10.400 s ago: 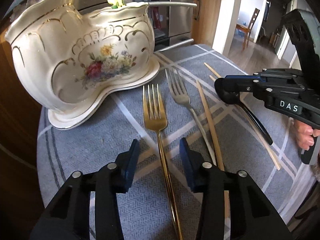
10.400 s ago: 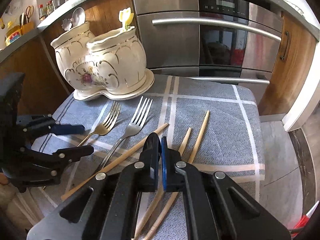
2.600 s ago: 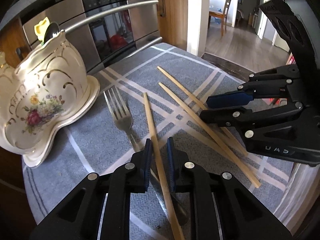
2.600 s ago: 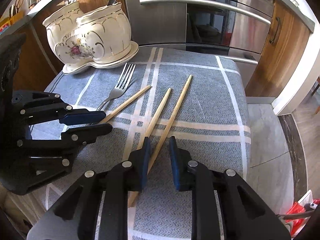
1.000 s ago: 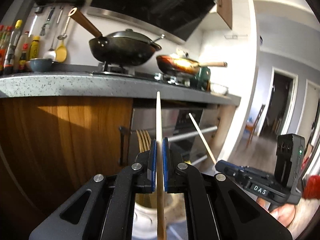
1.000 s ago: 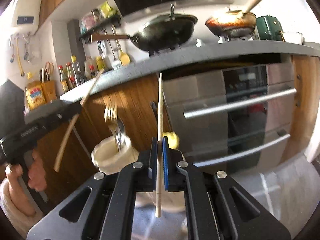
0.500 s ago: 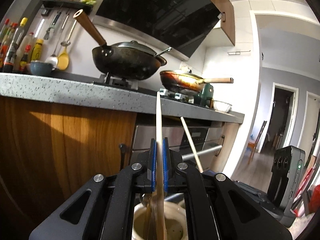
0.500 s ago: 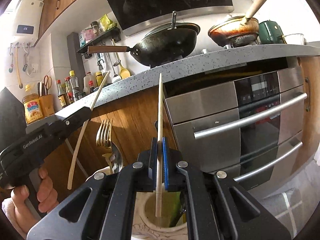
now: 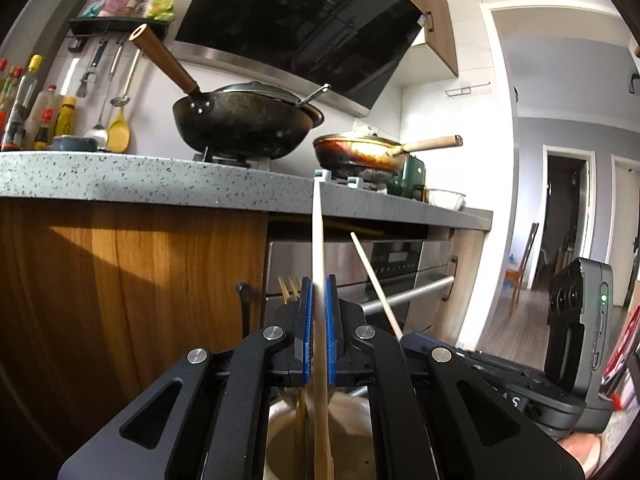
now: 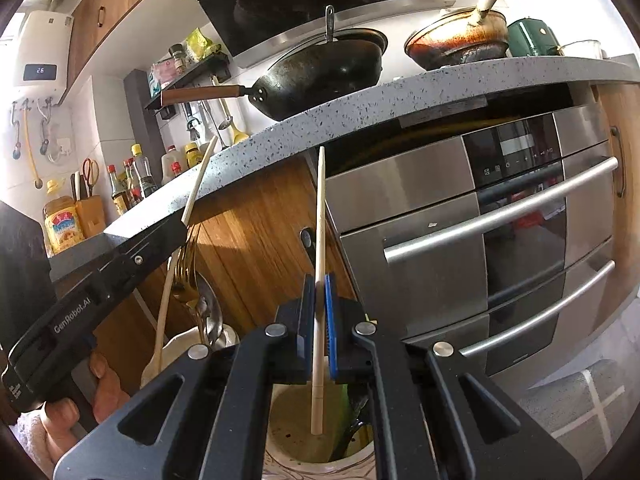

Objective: Organize utensils
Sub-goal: 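Carry the chopstick into the larger cup while the right tool carries its chopstick to the smaller cup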

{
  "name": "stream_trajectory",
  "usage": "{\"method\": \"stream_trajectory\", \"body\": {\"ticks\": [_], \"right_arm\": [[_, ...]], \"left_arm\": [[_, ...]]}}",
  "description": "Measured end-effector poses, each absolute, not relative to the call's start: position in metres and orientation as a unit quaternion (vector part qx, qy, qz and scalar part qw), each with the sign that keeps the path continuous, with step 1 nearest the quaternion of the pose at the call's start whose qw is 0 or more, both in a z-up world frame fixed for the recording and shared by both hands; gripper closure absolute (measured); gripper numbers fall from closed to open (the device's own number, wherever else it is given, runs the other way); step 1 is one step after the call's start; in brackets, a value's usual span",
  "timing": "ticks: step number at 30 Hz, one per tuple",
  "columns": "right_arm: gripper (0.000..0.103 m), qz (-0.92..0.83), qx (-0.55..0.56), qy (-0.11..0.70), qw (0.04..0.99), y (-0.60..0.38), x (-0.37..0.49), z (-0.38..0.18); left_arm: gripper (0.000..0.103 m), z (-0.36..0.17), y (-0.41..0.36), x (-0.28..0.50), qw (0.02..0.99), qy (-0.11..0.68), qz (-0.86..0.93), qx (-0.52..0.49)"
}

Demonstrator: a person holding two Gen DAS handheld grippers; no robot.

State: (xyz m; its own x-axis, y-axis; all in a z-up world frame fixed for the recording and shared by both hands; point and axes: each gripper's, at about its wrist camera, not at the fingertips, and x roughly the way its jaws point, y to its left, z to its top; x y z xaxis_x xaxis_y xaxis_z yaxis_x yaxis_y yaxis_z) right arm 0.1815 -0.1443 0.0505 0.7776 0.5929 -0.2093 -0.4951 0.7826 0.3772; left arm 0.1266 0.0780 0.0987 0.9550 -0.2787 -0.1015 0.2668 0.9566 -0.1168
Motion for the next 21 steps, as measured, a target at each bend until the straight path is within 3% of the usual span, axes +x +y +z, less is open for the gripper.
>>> {"method": "stream_trajectory", "body": {"ticks": [21], "right_arm": [[0.098, 0.302, 0.152, 0.160, 0.927, -0.147, 0.170, 0.041]], "left_arm": [[0.097, 0.092, 0.098, 0.107, 0.982, 0.088, -0.156, -0.059]]}}
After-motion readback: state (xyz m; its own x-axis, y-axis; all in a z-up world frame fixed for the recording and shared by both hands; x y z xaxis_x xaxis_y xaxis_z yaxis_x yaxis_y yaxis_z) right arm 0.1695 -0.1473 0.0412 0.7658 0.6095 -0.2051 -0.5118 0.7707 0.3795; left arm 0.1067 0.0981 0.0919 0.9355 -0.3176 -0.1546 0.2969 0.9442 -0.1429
